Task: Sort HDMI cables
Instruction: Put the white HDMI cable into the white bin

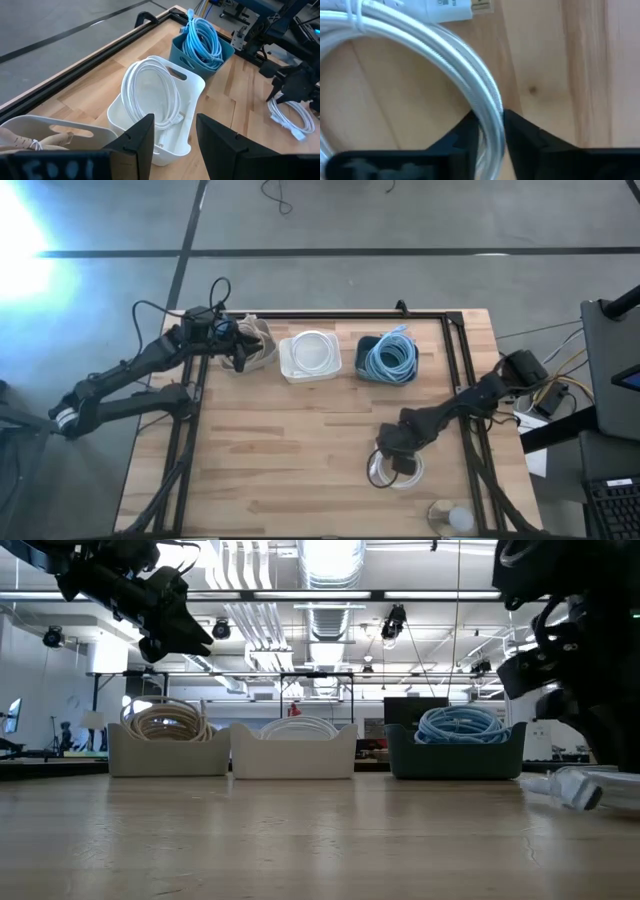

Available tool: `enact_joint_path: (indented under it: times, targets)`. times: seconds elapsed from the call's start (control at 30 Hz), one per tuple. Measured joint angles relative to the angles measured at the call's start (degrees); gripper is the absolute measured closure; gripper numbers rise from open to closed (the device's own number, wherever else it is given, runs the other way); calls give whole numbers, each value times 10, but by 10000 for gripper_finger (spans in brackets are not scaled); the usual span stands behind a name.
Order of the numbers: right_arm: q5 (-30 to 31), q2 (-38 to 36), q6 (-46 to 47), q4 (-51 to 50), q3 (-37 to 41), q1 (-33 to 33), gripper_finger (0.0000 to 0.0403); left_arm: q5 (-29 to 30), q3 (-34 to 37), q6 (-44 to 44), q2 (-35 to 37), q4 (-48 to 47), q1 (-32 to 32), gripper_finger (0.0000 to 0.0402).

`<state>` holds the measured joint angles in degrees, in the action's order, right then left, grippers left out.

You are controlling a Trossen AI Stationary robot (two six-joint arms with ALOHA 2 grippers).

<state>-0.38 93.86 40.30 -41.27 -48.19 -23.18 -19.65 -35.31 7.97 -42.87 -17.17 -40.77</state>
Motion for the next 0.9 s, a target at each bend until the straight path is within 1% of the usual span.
enact_joint_path:
  times: [0.13,0.23,0.37,0.53,0.67,0.8,0.87,0.9]
  targets:
    - [20,3,-15,41,-23,12,378,0,0,0,0,0,0,255]
    - [34,1,-31,56,-42,24,385,0,0,0,0,0,0,255]
    - [79,1,-102,166,-70,43,385,0,0,-2,0,0,0,255]
    - [187,1,-231,354,-88,74,386,0,0,-2,0,0,0,255]
    - [318,1,-318,493,-99,103,386,0,0,-7,0,0,0,255]
    - [443,1,-409,569,-120,138,387,0,0,-8,0,0,0,255]
    - [479,1,-427,573,-137,157,387,0,0,-9,0,0,0,255]
    - [485,1,-426,572,-144,168,387,0,0,-9,0,0,0,255]
